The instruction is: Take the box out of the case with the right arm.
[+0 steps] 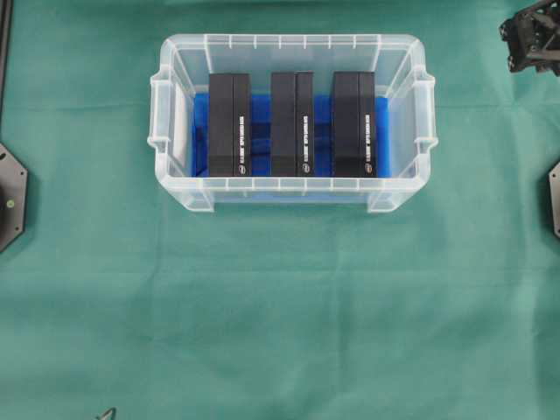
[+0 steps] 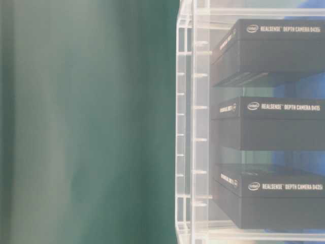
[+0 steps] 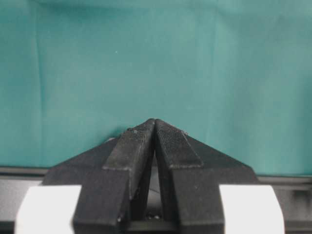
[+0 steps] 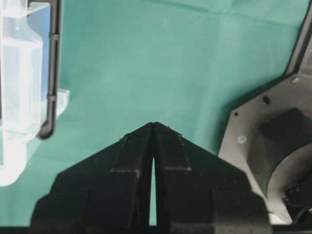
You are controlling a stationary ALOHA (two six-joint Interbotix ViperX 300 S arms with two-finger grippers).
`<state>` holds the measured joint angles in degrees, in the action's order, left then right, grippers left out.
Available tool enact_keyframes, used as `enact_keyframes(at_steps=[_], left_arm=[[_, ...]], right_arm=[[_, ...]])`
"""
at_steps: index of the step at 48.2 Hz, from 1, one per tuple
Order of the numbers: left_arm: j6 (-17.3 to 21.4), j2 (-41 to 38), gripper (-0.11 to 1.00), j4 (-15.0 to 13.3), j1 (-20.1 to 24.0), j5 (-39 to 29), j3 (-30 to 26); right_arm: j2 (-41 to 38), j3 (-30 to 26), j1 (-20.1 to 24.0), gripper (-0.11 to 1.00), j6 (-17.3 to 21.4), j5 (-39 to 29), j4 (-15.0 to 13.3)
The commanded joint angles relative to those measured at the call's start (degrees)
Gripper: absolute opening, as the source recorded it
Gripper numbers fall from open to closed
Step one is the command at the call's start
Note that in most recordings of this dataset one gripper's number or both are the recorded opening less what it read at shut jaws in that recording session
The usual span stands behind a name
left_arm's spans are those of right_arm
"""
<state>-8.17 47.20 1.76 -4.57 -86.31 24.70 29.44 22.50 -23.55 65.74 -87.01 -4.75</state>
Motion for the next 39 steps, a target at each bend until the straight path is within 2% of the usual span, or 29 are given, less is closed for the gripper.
enact_keyframes(at_steps=[1,8,12,16,23,27,29,39], left_arm=[[0.1,-0.4,0.00,0.0,-0.2,0.2,-1.4],[0.0,-0.5,0.00,0.0,-0.2,0.3,-1.4],[0.0,-0.7,0.00,0.0,-0.2,0.2,-1.4],[0.0,-0.8,0.00,0.1,-0.2,0.2,-1.4],[-0.4,-1.1,0.00,0.0,-0.2,0.2,-1.5],[-0.8,-1.5,0.00,0.0,-0.2,0.2,-1.5],[-0.8,-1.6,0.00,0.1,-0.2,0.2,-1.5],[-1.2,-2.1,0.00,0.0,-0.2,0.3,-1.6]], right_arm=[[0.6,-0.9,-0.2,0.00,0.4,0.4,0.2],[0.6,-0.8,-0.1,0.01,1.1,0.4,0.2],[0.5,-0.8,-0.1,0.10,1.8,0.4,0.1],[0.5,-0.5,-0.1,0.30,2.8,0.4,-0.1],[0.3,0.4,-0.2,0.75,4.8,0.3,-0.7],[0.4,1.0,-0.2,0.92,5.2,-0.3,-0.7],[0.4,1.1,-0.2,0.95,5.2,-0.6,-0.7],[0.4,1.1,-0.2,0.93,5.1,-1.0,-1.0]])
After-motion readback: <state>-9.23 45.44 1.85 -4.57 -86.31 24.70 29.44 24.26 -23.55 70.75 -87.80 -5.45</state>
